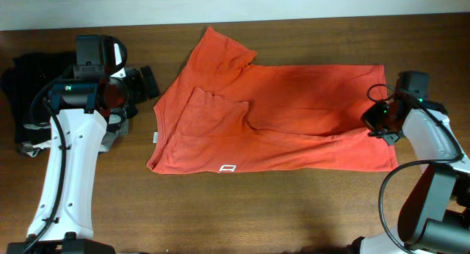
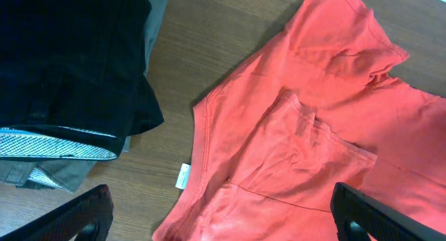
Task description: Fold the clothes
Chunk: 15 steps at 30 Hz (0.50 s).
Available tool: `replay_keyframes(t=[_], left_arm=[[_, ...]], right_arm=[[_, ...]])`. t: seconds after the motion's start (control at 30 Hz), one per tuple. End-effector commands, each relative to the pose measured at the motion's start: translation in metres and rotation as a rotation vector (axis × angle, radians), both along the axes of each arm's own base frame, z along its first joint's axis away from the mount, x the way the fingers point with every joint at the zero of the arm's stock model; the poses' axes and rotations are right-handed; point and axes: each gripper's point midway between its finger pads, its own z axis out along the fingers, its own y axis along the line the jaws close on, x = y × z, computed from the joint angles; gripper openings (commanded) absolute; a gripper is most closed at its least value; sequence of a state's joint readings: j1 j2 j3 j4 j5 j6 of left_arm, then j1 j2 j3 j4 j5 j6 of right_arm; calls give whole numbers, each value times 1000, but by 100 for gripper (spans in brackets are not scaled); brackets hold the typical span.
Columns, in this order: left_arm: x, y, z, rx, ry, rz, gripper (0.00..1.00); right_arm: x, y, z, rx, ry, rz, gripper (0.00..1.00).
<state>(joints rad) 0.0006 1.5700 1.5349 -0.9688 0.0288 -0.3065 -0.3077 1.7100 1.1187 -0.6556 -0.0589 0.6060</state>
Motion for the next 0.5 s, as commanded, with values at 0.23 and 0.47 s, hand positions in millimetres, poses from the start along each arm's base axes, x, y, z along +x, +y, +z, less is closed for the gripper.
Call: replay_keyframes(t=[0.23, 0.47], left_arm=[[0, 1, -1, 2, 3, -1, 99], [0, 1, -1, 2, 3, -1, 99]], right_arm=[[18, -1, 9, -127, -36, 30, 53], [26, -23, 51, -249, -28, 164, 64]])
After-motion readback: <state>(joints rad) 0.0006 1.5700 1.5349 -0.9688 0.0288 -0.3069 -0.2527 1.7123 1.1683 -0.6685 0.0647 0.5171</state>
